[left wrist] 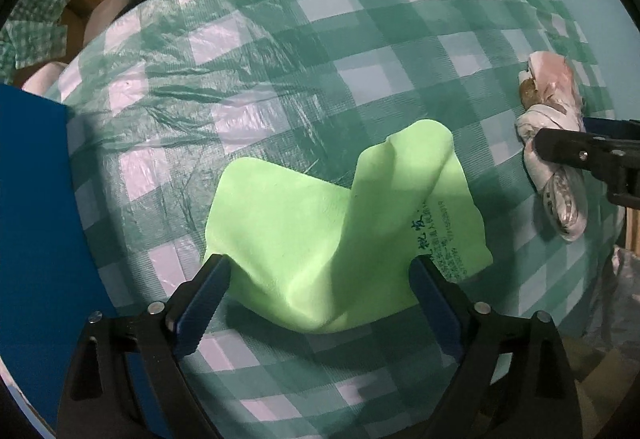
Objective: Organize soft objects
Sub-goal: 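Grasp the pink-white plastic bag with the right gripper while the left gripper grasps the lime cloth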
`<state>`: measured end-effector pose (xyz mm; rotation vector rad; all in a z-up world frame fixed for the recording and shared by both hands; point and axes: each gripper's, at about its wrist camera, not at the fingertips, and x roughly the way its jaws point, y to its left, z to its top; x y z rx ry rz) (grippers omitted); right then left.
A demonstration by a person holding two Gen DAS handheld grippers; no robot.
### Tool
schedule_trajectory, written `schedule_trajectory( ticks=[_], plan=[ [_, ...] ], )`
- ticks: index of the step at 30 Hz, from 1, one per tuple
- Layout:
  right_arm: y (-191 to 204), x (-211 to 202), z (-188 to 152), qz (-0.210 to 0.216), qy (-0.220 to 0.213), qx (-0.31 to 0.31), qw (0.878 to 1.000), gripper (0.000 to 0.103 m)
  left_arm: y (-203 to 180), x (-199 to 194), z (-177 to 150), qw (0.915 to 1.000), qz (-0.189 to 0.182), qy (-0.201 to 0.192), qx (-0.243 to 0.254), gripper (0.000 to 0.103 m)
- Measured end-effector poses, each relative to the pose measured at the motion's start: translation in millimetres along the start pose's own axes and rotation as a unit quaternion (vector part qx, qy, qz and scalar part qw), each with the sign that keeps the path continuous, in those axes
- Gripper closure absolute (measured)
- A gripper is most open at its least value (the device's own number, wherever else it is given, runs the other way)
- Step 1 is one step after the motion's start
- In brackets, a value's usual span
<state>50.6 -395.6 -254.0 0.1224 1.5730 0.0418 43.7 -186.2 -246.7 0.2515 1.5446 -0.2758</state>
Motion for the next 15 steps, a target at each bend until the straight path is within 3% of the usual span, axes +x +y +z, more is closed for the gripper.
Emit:
schedule_trajectory(
  ticks=[6,9,11,15],
  plan=[
    [14.2,8.3,-0.1,-0.019,-0.007,-0.017,1.000,0.027,-20.1,4.7,-1.3,0.9999,0.010,-0.002,0.012,0.008],
    [31.2,17.5,-0.6,-0.025,-0.006,-0.027,0.999,0.027,-20.8,1.6,-3.4,0.9998,0.011,-0.008,0.016,0.012],
    [37.2,21.6,-4.5,-0.029,-0.006,-0.033,0.999,0.029,-16.9,-3.1,-7.3,0.9997,0.012,-0.013,0.019,0.019],
    [48.2,23.8,-11.0,-0.034,-0.012,-0.055,0.998,0.040,-13.0,-10.4,-10.1,0.9996,0.012,-0.022,0.011,0.043]
  ],
)
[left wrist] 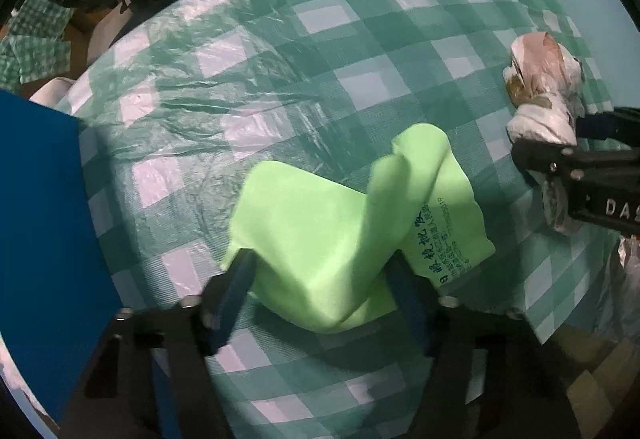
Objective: Organize soft objects
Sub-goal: 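Grasp the pink-white plastic bag with the right gripper while the left gripper grasps the lime cloth, then carry the lime cloth and plastic bag over the box and release both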
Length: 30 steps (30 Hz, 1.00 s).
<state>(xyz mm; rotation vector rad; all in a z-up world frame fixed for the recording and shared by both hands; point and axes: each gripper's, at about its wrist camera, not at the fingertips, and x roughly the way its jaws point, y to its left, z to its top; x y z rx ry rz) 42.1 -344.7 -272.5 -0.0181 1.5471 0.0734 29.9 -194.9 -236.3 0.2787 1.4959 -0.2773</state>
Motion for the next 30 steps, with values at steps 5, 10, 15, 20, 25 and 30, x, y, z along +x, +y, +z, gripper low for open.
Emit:
schedule_trajectory(
  ticks=[5,10,15,20,25,30],
  plan=[
    [14.3,0.0,-7.8,-0.007,-0.005,-0.019,1.000,0.062,11.6,-3.2,-1.8,0.9999,-0.004,-0.007,-0.012,0.088],
    [21.2,-5.2,-13.6,-0.003,-0.011,-0.029,1.000,0.070,17.2,-4.4,-4.6,0.9993,-0.024,-0.010,-0.026,0.095],
    [27.2,-20.8,-21.4,0.003,-0.024,-0.044,0.999,0.071,19.6,-21.3,-11.6,0.9987,-0.030,-0.027,-0.030,0.095],
    [30.8,-42.8,-32.2,0.006,-0.033,-0.057,0.998,0.071,26.8,-39.5,-13.3,0.9979,-0.036,-0.042,-0.035,0.095],
    [36.6,-62.6,-35.0,0.014,-0.041,-0.073,0.996,0.071,32.6,-57.2,-14.7,0.9970,-0.040,-0.059,-0.029,0.096],
    [46.2,-83.8,-41.2,0.018,-0.051,-0.094,0.994,0.071,42.7,-72.7,-16.8,0.9958,-0.041,-0.075,-0.031,0.096]
  ],
)
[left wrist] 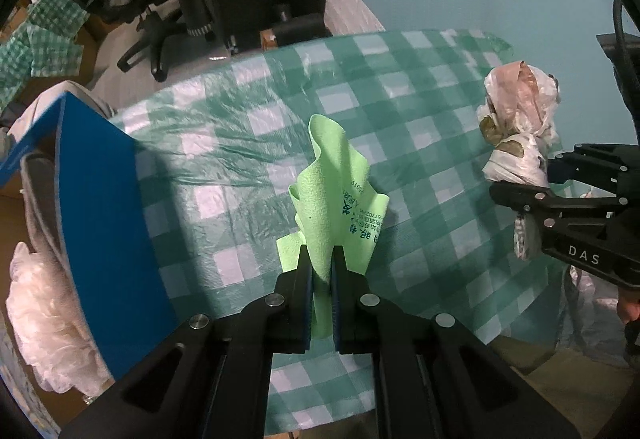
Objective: Organize soft objects
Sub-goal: 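Carry the lime cloth and plastic bag over the box and release both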
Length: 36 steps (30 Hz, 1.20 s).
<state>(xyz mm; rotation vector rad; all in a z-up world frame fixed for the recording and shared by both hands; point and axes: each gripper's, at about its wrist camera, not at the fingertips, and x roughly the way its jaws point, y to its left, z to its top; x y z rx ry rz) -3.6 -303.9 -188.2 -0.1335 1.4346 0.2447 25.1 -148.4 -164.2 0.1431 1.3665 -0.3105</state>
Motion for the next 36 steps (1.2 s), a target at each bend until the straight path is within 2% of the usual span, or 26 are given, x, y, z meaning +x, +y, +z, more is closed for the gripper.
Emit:
schedule_trajectory(
  ticks=[10,18,26,36],
  plan=[
    [1.1,-36.3,15.6,0.018,-0.020,-0.022,0.999,0.071,22.7,-35.0,-4.3,0.9997,0.013,-0.019,-0.012,0.096],
    [20.9,-57.7,28.4,0.028,-0.041,-0.046,0.998,0.071,38.8,-54.3,-17.6,0.9988,0.032,-0.033,-0.015,0.096],
    [61.6,-64.6,44.0,0.046,-0.053,-0.077,0.995,0.071,67.6,-68.1,-35.4,0.9975,0.037,-0.035,-0.049,0.096],
    [115.0,-67.0,61.0,0.067,-0.057,-0.124,0.988,0.071,119.1,-86.9,-57.7,0.9918,0.055,-0.048,-0.105,0.096]
  ],
)
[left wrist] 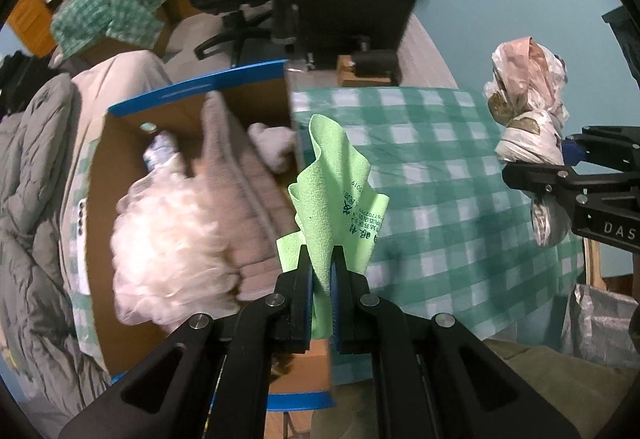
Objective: Organize soft objects
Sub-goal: 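Carry the lime cloth and plastic bag over the box and release both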
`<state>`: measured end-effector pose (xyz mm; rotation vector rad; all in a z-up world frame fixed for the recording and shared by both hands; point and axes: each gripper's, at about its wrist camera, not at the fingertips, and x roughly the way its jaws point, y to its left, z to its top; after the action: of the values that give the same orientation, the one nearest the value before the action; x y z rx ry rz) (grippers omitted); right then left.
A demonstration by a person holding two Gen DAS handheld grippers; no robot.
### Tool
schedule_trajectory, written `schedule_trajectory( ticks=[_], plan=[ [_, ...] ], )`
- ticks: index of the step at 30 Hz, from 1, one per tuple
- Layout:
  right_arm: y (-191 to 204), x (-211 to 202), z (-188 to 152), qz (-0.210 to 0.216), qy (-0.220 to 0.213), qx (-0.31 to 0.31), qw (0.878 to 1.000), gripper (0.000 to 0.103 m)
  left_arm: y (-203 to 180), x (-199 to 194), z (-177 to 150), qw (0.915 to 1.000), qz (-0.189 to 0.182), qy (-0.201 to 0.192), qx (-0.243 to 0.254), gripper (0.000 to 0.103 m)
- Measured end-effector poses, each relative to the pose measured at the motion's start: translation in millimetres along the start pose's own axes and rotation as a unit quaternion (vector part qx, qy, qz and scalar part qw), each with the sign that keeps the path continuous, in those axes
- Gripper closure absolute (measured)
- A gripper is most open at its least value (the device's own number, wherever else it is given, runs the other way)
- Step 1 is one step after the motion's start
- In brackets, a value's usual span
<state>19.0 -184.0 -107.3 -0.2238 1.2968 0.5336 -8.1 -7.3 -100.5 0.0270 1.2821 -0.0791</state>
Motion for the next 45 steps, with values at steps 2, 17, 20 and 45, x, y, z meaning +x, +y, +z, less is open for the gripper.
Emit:
schedule_trajectory(
  ticks=[2,17,20,45],
  plan=[
    [10.9,1.7,4.9,0.006,0.000,-0.010,1.000,0.071,8.7,-1.5,-2.5,1.0000,0.004,0.000,-0.006,0.096],
    [97.0,26.2,32.5,0.054,0.013,-0.072,0.996,0.071,80.9,-12.2,-31.9,0.9962,0.027,0.001,-0.082,0.096],
    [118.0,32.6,35.7,0.066,0.017,-0.087,0.994,0.071,94.6,-11.6,-37.2,0.9951,0.033,0.002,-0.093,0.096],
    [179.3,71.6,47.5,0.094,0.061,-0.069,0.991,0.033,154.0,-5.7,-50.3,0.9919,0.040,-0.012,-0.120,0.047]
  ],
)
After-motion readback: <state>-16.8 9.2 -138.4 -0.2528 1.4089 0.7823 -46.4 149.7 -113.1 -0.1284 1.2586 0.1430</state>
